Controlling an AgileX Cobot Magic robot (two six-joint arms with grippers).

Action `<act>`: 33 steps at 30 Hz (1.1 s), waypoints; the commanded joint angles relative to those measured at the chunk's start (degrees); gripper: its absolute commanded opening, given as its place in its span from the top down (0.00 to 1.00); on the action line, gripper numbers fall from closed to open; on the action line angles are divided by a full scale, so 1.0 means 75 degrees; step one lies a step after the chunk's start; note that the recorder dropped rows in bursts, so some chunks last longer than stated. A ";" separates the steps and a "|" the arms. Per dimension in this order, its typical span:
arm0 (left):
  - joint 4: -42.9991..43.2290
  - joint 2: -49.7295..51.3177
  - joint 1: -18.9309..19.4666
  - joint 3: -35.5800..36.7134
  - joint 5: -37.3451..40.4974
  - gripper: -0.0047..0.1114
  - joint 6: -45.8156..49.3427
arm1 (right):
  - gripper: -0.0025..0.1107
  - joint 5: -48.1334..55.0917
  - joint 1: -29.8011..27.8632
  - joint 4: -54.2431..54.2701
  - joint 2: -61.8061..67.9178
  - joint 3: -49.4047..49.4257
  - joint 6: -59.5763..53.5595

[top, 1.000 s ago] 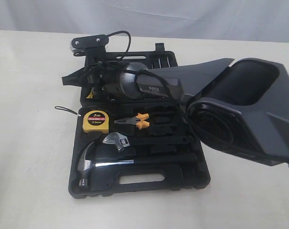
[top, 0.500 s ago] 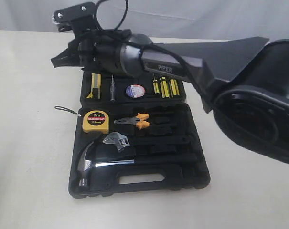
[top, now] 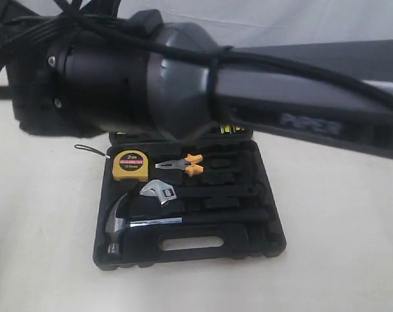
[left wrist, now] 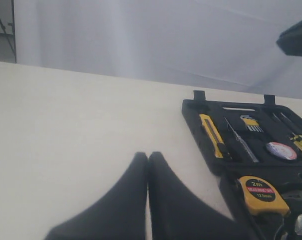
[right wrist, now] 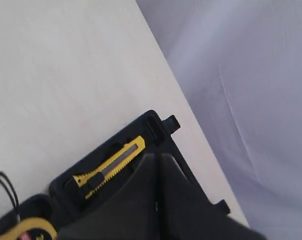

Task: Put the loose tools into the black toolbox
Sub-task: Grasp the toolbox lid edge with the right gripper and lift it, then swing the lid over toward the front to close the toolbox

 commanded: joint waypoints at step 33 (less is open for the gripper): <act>-0.0033 0.0031 -0.0044 -0.0040 0.0008 0.96 -0.0010 | 0.98 0.2476 0.2567 -0.0179 -0.4145 0.5152 -0.0167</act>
